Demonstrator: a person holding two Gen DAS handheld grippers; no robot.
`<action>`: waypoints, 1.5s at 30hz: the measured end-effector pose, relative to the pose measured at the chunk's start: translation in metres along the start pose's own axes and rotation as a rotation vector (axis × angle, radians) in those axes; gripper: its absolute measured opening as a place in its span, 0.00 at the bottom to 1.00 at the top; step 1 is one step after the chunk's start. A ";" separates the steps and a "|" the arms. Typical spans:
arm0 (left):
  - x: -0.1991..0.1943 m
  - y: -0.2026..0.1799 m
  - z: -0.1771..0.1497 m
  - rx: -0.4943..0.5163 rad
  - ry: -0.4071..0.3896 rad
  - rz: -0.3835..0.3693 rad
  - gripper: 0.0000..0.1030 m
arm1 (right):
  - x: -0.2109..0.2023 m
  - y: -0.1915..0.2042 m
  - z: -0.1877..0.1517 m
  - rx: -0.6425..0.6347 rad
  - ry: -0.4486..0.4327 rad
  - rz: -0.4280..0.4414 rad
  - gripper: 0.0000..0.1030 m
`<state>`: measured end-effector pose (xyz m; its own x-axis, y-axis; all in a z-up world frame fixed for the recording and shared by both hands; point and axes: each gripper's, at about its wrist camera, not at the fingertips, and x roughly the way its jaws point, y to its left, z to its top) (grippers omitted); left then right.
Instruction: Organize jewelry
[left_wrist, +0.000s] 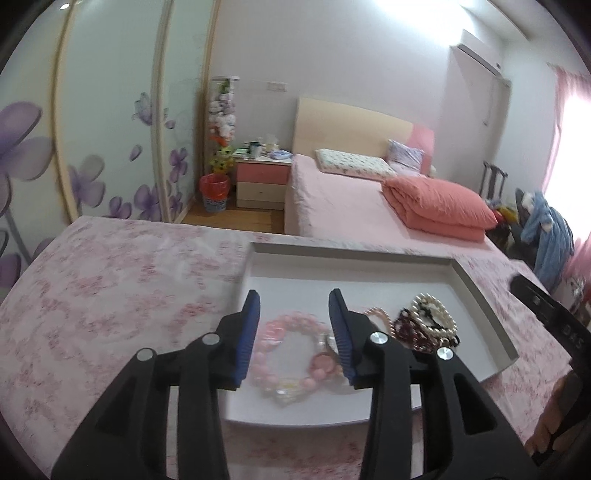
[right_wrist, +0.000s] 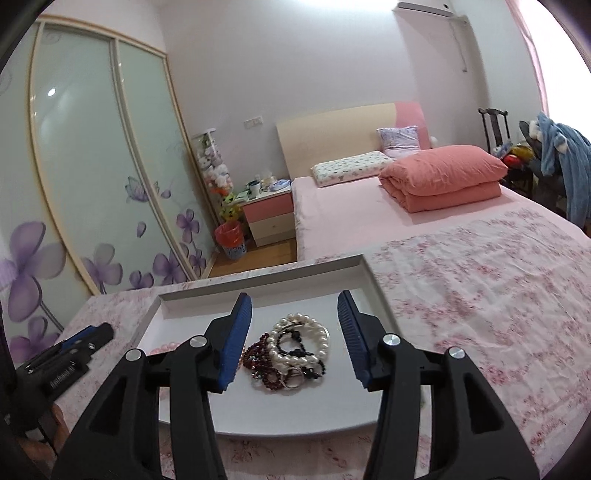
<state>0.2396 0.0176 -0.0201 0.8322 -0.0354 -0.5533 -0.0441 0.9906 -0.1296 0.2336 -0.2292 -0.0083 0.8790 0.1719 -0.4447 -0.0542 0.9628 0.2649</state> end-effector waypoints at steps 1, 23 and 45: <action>-0.003 0.003 0.001 -0.009 -0.002 0.004 0.39 | -0.004 -0.001 0.000 0.005 -0.001 -0.003 0.48; -0.122 0.027 -0.044 0.045 -0.089 0.048 0.96 | -0.098 0.040 -0.040 -0.202 -0.003 0.020 0.98; -0.166 0.002 -0.088 0.121 -0.156 0.059 0.96 | -0.142 0.027 -0.073 -0.166 -0.016 -0.022 0.98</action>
<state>0.0526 0.0143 -0.0004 0.9062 0.0347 -0.4213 -0.0362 0.9993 0.0045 0.0731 -0.2127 -0.0002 0.8884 0.1480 -0.4346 -0.1108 0.9878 0.1098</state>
